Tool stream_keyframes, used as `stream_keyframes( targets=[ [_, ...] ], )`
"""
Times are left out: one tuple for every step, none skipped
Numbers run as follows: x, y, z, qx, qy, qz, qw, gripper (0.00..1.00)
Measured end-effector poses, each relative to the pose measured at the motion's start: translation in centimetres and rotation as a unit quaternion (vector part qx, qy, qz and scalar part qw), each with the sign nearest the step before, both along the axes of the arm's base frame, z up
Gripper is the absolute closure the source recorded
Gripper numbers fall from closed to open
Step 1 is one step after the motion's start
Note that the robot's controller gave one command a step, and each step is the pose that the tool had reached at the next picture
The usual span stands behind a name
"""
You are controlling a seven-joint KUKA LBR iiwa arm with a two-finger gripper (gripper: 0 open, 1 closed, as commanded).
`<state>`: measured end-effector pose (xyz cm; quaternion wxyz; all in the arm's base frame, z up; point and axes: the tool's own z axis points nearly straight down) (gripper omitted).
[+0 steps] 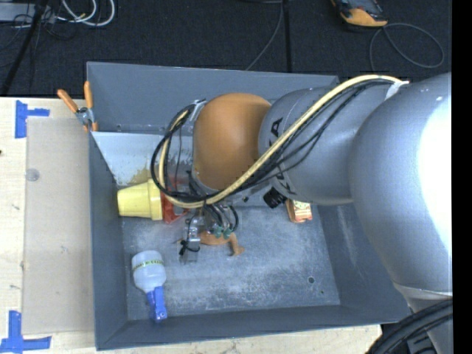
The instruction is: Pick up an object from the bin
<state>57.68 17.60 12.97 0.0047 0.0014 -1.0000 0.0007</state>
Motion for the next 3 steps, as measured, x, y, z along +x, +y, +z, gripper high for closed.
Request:
stream_keyframes(
  targets=[
    [0.2, -0.1, 0.4, 0.001, -0.0035, -0.001, 1.0, 0.0],
    [-0.5, -2.7, -1.3, 0.002, -0.0038, 0.033, 0.9995, 0.0],
    [0.5, -6.8, -3.5, 0.001, -0.0023, 0.089, 0.996, 0.0]
  ],
)
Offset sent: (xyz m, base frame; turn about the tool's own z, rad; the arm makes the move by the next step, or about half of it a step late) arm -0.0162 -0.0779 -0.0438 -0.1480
